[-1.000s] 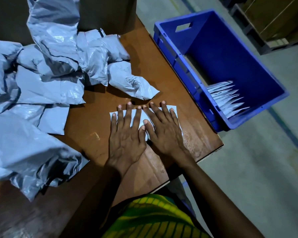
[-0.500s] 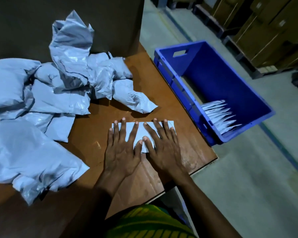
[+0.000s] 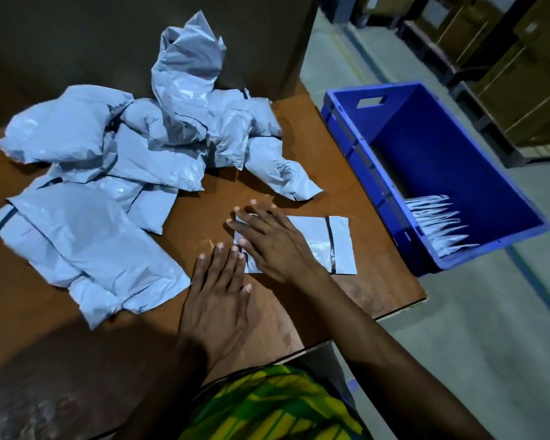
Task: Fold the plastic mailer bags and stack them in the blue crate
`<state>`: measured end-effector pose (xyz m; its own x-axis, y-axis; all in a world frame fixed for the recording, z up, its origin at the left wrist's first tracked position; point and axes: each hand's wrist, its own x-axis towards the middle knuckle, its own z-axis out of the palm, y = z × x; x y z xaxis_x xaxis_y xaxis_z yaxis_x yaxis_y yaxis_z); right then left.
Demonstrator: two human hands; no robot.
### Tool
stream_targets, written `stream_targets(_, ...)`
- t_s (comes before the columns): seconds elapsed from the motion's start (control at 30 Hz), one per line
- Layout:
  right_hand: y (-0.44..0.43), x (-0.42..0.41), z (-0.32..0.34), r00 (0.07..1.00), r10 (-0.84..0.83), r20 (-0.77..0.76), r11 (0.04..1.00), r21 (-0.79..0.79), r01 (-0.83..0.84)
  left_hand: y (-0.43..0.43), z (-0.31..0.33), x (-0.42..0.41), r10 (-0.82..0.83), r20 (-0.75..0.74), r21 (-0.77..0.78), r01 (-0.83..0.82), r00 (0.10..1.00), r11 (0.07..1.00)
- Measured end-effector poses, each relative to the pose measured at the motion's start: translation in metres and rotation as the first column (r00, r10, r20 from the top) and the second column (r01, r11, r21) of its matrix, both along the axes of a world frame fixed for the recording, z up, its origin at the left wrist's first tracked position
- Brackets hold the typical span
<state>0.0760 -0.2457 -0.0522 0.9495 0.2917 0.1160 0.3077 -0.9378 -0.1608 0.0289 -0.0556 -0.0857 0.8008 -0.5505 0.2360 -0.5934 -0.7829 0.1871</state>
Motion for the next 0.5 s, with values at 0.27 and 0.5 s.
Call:
stream_targets(0.27, 0.008, 0.008, -0.01, 0.992, -0.13, -0.001, 0.988, -0.081, 0.129, -0.001, -0.011, 0.008, 0.005, 0.11, -0.159, 0.013, 0.994, 0.987)
stream_targets(0.5, 0.005, 0.011, -0.011, 0.992, -0.124, 0.01, 0.992, -0.025, 0.125, -0.001, -0.007, 0.006, 0.024, 0.04, -0.208, -0.015, 0.999, 0.978)
